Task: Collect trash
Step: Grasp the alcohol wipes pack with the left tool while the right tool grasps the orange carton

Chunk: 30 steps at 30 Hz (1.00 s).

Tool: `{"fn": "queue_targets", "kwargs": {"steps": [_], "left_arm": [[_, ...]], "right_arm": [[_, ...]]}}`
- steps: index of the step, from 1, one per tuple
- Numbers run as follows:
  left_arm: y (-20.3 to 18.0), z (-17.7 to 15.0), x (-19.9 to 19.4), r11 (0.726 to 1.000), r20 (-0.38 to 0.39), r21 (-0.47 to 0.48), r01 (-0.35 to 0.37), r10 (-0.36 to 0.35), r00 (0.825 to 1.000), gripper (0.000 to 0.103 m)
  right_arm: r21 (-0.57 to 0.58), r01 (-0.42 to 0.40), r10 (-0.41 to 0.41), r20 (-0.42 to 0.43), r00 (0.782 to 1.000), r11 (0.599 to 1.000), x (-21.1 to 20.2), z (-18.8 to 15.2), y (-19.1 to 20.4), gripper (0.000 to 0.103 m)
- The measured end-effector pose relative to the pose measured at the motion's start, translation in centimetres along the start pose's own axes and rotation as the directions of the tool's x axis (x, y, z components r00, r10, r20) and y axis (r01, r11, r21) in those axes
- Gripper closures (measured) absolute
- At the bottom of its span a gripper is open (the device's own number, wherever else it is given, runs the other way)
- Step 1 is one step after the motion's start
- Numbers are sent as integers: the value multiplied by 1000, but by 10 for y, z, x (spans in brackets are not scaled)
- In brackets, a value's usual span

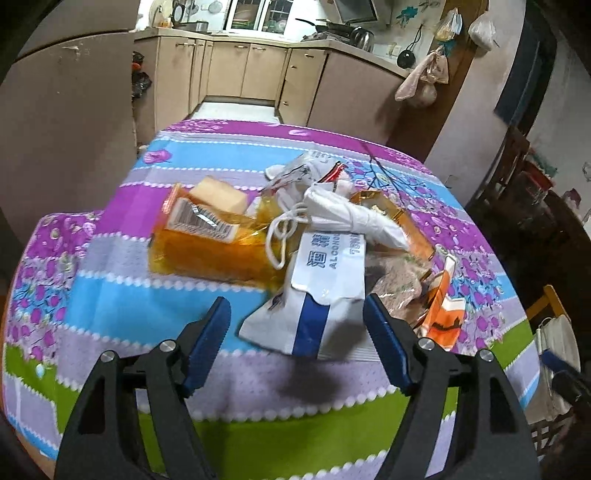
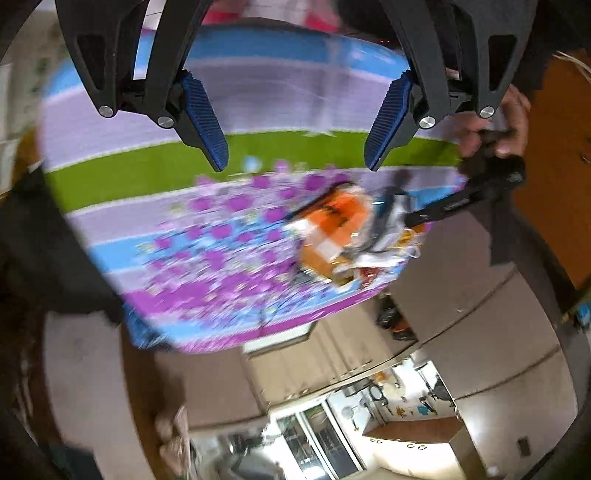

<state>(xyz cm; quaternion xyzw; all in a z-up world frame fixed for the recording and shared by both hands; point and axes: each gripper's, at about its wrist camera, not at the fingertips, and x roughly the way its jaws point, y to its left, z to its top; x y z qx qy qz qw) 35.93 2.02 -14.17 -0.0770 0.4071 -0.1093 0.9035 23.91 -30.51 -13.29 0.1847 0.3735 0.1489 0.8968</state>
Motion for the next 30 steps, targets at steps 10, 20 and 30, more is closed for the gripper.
{"fn": "queue_targets", "kwargs": {"steps": [10, 20, 30], "left_arm": [[-7, 1, 18, 1000, -32, 5, 27, -27, 999, 31], [-10, 1, 36, 1000, -53, 10, 15, -15, 998, 37], [-25, -14, 23, 998, -18, 57, 7, -6, 1000, 53]], "right_arm": [[183, -88, 108, -100, 989, 979, 94, 29, 12, 41], [190, 5, 21, -137, 990, 982, 141, 43, 17, 79], [44, 95, -93, -26, 995, 995, 107, 38, 25, 98]]}}
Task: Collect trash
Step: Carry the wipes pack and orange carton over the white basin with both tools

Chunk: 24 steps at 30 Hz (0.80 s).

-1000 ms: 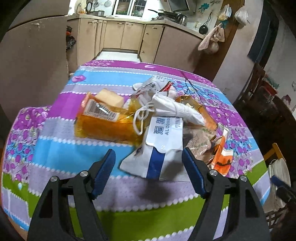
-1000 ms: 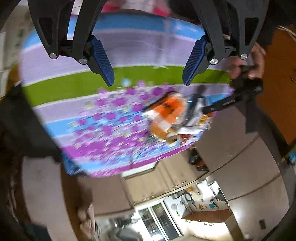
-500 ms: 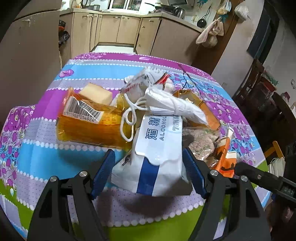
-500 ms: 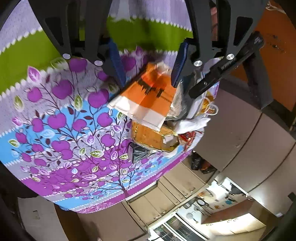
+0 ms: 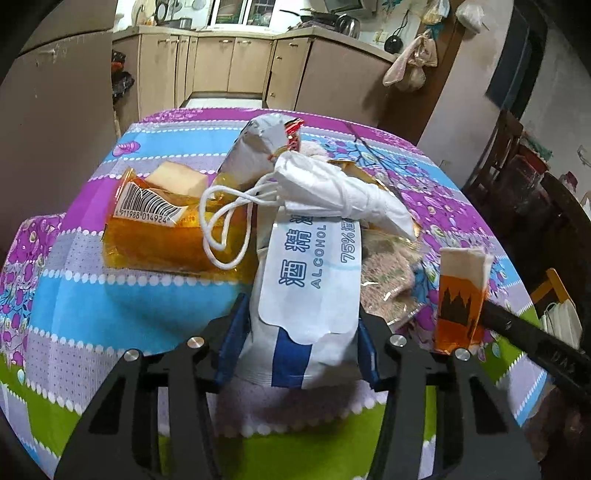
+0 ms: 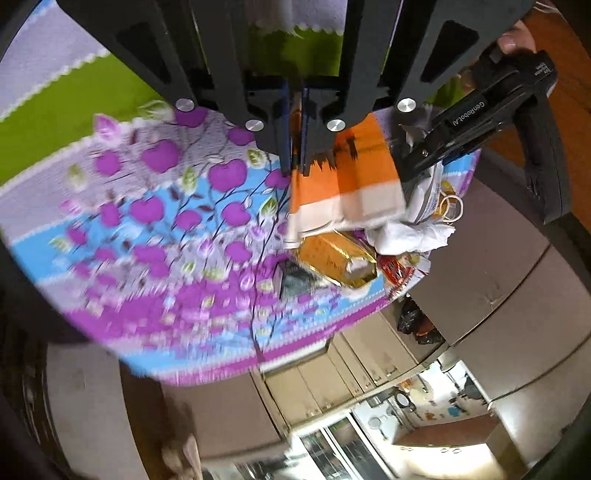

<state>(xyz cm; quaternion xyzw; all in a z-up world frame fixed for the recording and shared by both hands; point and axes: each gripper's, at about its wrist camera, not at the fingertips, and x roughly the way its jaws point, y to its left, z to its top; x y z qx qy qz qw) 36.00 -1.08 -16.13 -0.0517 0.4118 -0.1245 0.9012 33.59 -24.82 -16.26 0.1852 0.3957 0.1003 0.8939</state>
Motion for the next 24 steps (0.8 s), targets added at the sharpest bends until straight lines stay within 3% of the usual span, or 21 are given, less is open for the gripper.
{"fn": "queue_targets", "kwargs": {"steps": [5, 11, 14, 16, 20, 24], "left_arm": [[-16, -15, -21, 998, 43, 54, -8, 6, 999, 54], [-33, -31, -47, 994, 85, 105, -40, 31, 996, 54], [-39, -35, -53, 979, 101, 143, -145, 131, 986, 54], [-45, -36, -51, 926, 152, 197, -323, 297, 943, 54], [-33, -28, -55, 931, 146, 173, -321, 298, 943, 54], [-26, -27, -65, 962, 136, 127, -242, 224, 965, 54]], "right_arm": [[-75, 63, -58, 74, 996, 995, -33, -8, 6, 98], [-74, 93, -86, 98, 991, 993, -56, -18, -4, 98], [-85, 112, -104, 97, 990, 990, -60, -23, -5, 98], [-88, 113, -105, 96, 990, 990, -63, -26, -5, 98], [-101, 113, -102, 111, 989, 989, -70, -28, 0, 98], [-108, 109, -95, 133, 987, 988, -78, -29, 5, 98]]}}
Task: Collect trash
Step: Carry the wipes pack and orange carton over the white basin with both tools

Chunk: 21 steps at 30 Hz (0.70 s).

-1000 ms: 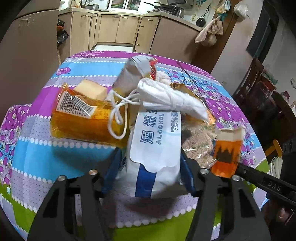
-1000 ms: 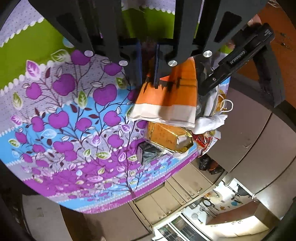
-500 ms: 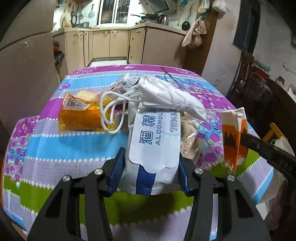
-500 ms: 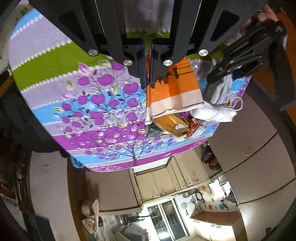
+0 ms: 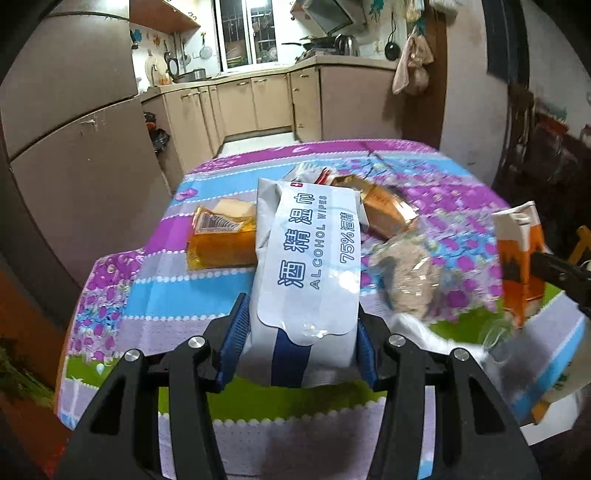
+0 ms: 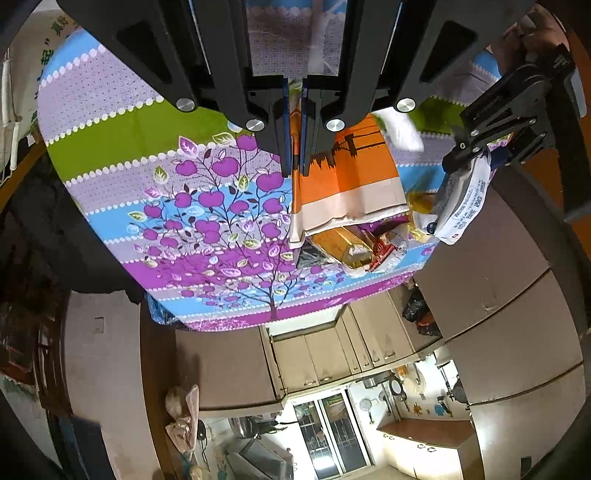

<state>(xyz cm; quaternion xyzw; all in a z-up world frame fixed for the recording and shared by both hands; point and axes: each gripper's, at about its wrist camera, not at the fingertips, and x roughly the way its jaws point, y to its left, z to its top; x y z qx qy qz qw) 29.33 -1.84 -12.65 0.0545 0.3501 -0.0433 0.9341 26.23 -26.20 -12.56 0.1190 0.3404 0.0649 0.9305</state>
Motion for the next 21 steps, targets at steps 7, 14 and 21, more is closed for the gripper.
{"fn": "queue_targets", "kwargs": {"steps": [7, 14, 21], "left_arm": [[-19, 0, -22, 998, 35, -14, 65, -64, 997, 54], [-41, 4, -31, 995, 48, 19, 97, -98, 994, 54], [-80, 13, -48, 986, 87, 79, 147, -154, 984, 54]], "right_arm": [[-8, 1, -1, 34, 999, 1000, -19, 3, 1, 98], [-15, 22, -21, 95, 995, 1000, -55, 6, -5, 98], [4, 68, -68, 167, 984, 998, -103, 7, -29, 98]]}}
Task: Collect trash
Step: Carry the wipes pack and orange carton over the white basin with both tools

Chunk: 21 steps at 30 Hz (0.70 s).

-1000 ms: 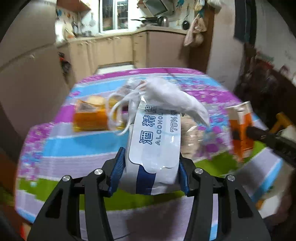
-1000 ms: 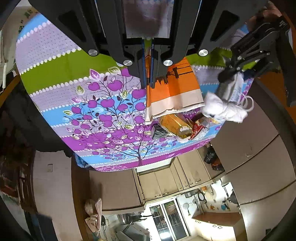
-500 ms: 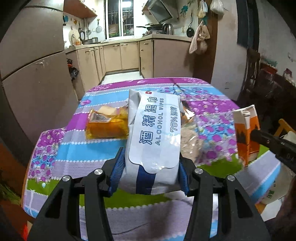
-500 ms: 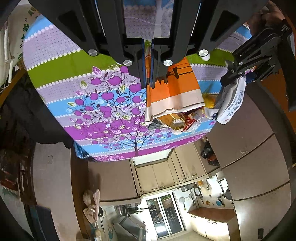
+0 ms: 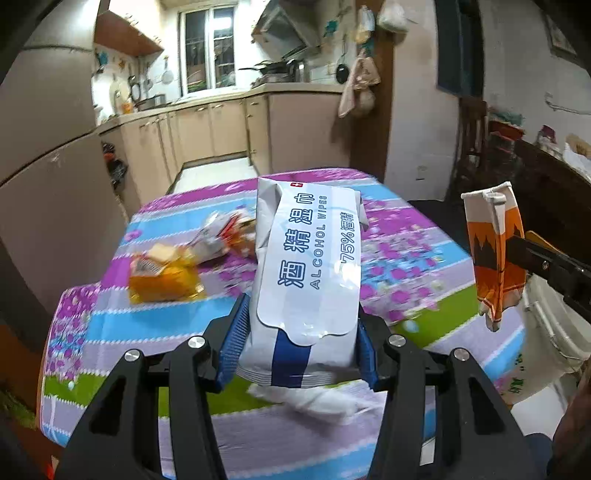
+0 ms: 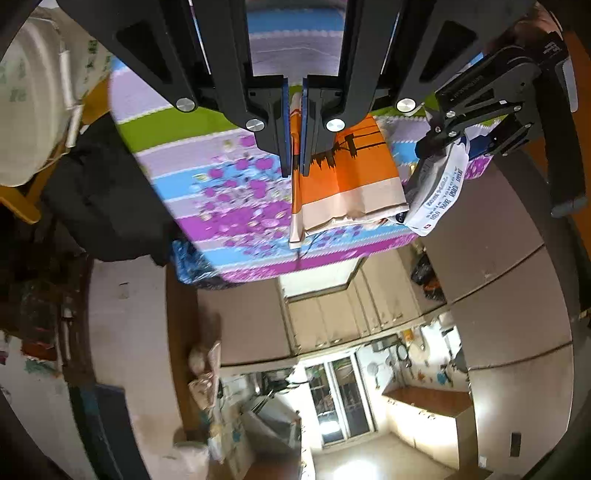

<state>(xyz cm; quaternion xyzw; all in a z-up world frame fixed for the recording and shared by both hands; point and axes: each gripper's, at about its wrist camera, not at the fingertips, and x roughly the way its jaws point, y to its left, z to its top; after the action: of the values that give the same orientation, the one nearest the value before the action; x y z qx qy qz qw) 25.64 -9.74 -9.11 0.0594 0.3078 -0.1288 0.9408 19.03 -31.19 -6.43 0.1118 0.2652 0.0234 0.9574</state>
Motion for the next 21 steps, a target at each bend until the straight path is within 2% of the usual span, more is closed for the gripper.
{"fn": "queue_targets", "kwargs": {"steps": [5, 12, 15, 21], "left_arm": [[-40, 10, -6, 998, 23, 48, 50, -51, 998, 54], [-111, 24, -18, 982, 51, 121, 144, -151, 987, 54], [-144, 30, -23, 972, 60, 152, 180, -191, 980, 54], [-212, 34, -31, 939, 62, 215, 267, -286, 956, 54]], "right_arm": [[21, 57, -58, 50, 997, 998, -36, 6, -28, 98], [84, 167, -176, 114, 978, 982, -96, 9, -89, 98], [121, 220, -235, 135, 963, 968, -123, 9, -120, 98], [197, 340, -372, 160, 914, 920, -179, 3, -191, 98]]}}
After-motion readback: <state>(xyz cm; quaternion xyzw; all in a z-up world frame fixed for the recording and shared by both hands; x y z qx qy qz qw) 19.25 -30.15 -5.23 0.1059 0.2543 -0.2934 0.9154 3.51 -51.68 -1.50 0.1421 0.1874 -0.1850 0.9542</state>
